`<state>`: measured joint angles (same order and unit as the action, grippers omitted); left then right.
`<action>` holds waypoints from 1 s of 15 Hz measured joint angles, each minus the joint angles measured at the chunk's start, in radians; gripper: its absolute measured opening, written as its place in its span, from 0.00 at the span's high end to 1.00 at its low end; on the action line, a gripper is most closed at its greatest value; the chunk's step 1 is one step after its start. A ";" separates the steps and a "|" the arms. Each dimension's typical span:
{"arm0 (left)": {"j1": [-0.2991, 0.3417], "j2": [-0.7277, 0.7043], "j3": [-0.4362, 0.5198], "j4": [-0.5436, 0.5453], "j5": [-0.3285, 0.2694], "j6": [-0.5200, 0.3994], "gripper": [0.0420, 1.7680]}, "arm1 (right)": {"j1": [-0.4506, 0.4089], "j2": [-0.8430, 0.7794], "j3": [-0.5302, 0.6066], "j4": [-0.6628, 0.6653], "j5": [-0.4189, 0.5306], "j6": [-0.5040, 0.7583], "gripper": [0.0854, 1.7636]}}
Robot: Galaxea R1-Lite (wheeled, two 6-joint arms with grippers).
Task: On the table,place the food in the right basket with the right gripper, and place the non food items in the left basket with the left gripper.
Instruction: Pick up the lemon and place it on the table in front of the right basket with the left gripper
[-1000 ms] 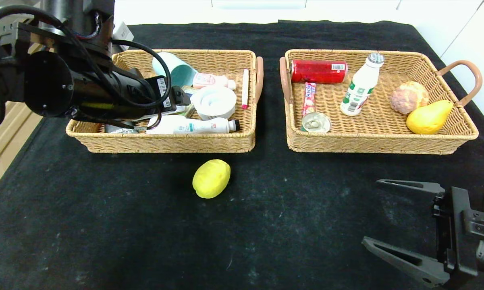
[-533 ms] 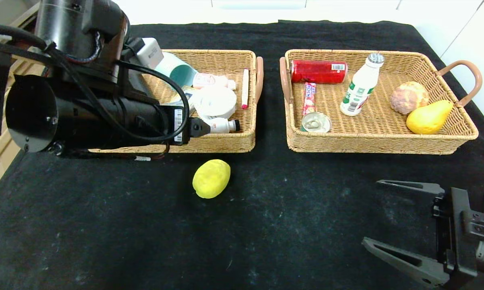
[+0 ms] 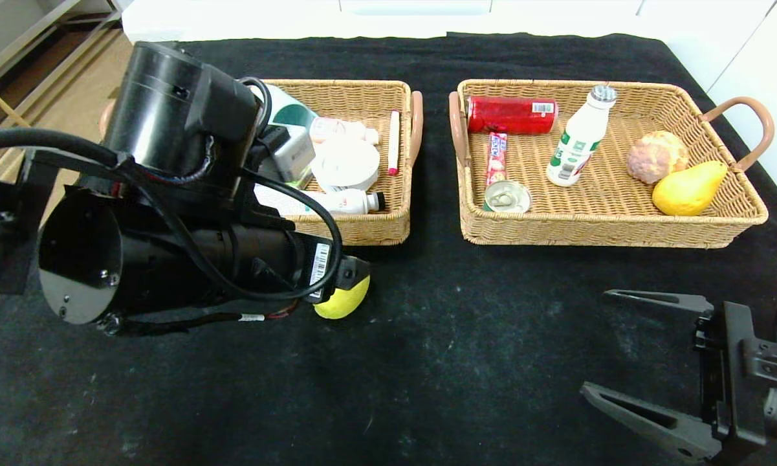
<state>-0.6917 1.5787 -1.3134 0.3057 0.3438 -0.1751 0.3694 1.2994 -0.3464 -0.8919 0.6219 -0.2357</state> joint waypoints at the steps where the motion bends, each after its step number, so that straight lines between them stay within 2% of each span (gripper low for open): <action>1: -0.002 0.006 0.004 -0.001 0.004 -0.002 0.04 | 0.000 0.000 0.000 0.000 0.000 0.000 0.03; 9: 0.005 0.079 0.009 -0.015 0.013 -0.016 0.04 | 0.000 0.001 0.001 0.000 0.000 0.000 0.03; 15: 0.035 0.133 0.008 -0.018 0.015 -0.052 0.03 | 0.000 0.003 0.003 0.001 0.000 0.000 0.03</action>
<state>-0.6570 1.7117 -1.3055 0.2877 0.3587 -0.2270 0.3698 1.3023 -0.3438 -0.8904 0.6219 -0.2362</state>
